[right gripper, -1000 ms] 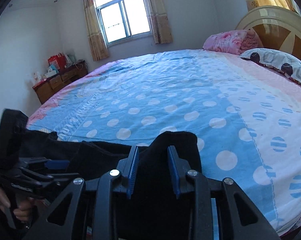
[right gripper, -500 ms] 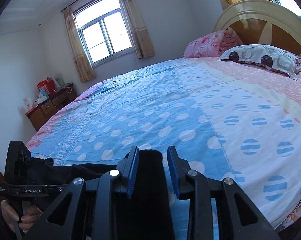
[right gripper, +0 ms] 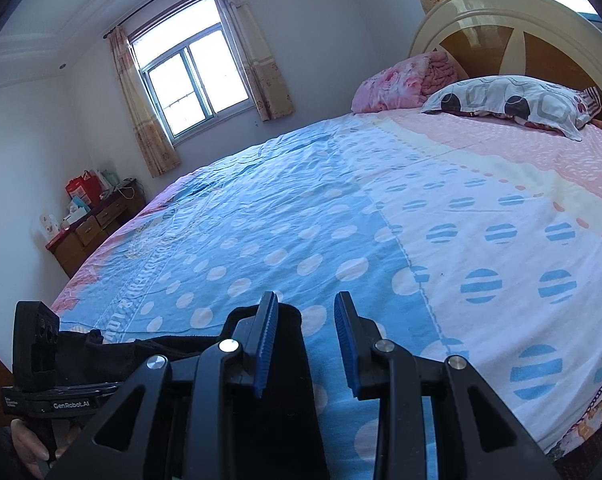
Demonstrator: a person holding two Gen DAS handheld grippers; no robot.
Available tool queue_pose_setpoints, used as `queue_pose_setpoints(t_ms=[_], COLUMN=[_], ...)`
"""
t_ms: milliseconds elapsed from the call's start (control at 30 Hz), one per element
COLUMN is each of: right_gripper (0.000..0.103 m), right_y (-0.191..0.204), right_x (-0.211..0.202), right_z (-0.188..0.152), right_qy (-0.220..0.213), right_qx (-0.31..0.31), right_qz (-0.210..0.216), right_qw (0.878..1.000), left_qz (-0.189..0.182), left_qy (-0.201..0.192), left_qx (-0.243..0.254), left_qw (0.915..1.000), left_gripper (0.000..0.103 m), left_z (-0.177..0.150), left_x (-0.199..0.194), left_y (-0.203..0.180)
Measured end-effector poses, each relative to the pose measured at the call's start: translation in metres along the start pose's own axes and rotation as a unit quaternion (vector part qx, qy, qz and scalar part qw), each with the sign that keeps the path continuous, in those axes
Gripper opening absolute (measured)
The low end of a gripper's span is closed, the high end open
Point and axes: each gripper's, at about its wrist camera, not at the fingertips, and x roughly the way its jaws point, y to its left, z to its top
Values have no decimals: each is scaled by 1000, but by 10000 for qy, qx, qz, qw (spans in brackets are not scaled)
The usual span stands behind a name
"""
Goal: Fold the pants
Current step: 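Grasp the folded pants with the left gripper while the right gripper releases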
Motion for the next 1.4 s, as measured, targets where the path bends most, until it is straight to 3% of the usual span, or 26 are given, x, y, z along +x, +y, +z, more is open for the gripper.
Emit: queue_pose_setpoints(t_ms=[67, 133, 167, 233, 333, 500, 533, 600, 667, 833, 1000, 1133, 1200, 1267, 1333, 1400], right_gripper=[32, 32, 32, 32, 32, 32, 32, 32, 32, 32, 32, 32, 32, 32, 32, 32], right_y=[-2, -3, -3, -3, -4, -7, -8, -7, -3, 24, 64, 67, 59, 56, 59, 63], right_x=[1, 0, 0, -1, -1, -3, -3, -2, -1, 2, 24, 49, 68, 66, 55, 42], right_z=[0, 0, 0, 0, 0, 1, 0, 0, -1, -3, -18, -32, -42, -43, -37, -31], right_qy=[20, 5, -3, -11, -27, -65, -56, -39, -15, 49, 456, 828, 1242, 1199, 1000, 647], right_qx=[35, 52, 53, 61, 61, 103, 118, 102, 38, -408, -1011, -1126, -967, -896, -934, -1024], right_qz=[16, 16, 12, 13, -8, -55, -56, -30, 62, 516, 916, 752, 753, 804, 890, 920], right_qw=[10000, 10000, 10000, 10000, 10000, 9999, 9999, 9999, 10000, 9978, 9896, 9873, 9847, 9855, 9866, 9884], left_qz=[147, 318, 255, -24, -80, 242, 492, 868, 936, 1088, 1264, 1433, 1377, 1399, 1408, 1525], left_qy=[-72, -141, -121, -127, -293, -743, -762, -646, -468, -368, -460, -343, -329, -378, -397, -529], left_qx=[197, 354, 336, 55, -25, 216, 347, 470, 271, 351, 492, 565, 478, 563, 608, 634], left_qw=[9997, 9988, 9990, 9999, 9995, 9967, 9953, 9930, 9941, 9928, 9897, 9875, 9888, 9878, 9874, 9848], left_gripper=[37, 13, 10, 10, 10, 9, 10, 10, 10, 12, 12, 15, 17, 18, 22, 47], left_z=[-3, -5, -5, -3, -2, 0, 0, 0, -2, -4, -7, -10, -11, -10, -10, -11], left_x=[1, 0, 0, -2, -14, -42, -45, -39, -28, -21, -33, -28, -26, -31, -39, -51], left_y=[-6, -7, -5, 5, 10, 4, 2, 3, 14, 18, 13, 20, 25, 22, 22, 24])
